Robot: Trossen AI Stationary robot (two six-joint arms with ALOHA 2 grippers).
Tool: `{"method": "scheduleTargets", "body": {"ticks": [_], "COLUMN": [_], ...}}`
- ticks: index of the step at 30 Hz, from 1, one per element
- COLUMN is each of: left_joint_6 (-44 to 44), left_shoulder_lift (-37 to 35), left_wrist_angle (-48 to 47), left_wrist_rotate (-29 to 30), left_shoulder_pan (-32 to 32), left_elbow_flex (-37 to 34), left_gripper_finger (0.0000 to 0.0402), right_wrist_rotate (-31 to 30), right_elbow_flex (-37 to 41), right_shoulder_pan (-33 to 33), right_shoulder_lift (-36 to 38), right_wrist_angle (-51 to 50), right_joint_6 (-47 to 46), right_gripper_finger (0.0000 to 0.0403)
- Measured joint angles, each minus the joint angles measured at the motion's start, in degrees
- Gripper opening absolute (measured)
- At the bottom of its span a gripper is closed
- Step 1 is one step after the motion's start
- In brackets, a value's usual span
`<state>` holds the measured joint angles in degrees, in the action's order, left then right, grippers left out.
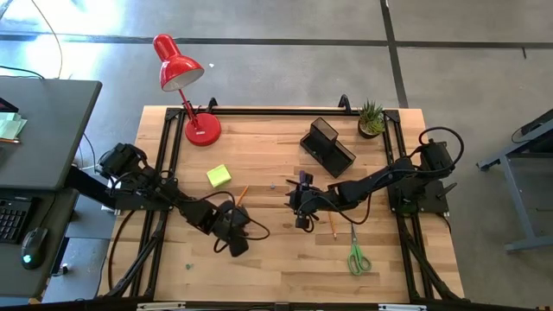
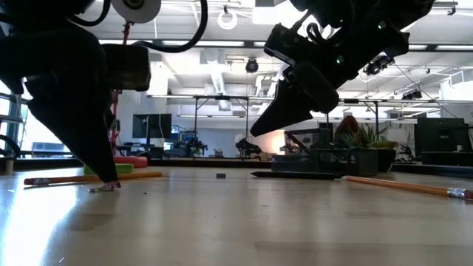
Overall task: Pick and place office supplies into organizer
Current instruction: Put the pink binder clip into the black desk organizer
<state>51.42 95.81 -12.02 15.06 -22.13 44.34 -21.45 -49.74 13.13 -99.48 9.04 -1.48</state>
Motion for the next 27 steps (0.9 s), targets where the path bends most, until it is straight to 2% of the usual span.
{"method": "scheduleTargets", "body": {"ticks": [8,17,27], "left_joint_6": [-0.29,-0.85,-7.58], "left_shoulder_lift": [0.66,2.78,1.27], "left_wrist_angle": [1.25,2.32,2.29], "left_wrist_rotate": [0.14,1.47,0.51], "left_shoulder_pan": [0.04,-0.02,0.04], "left_elbow_flex": [-0.04,0.17,-0.09], "left_gripper_finger": [0.0088,0.0085,0.0085], "right_wrist_rotate": [0.00,0.00,-0.31], "right_elbow_flex": [0.00,0.00,0.00], "right_shoulder_pan": [0.00,0.00,0.00], "right_shoulder_lift": [0.00,0.00,0.00], "right_wrist_angle": [0.00,-0.15,-0.20], "right_joint_6": [-0.11,-1.07,-0.57], "right_gripper_finger": [0.0133,0.0133,0.0133]}}
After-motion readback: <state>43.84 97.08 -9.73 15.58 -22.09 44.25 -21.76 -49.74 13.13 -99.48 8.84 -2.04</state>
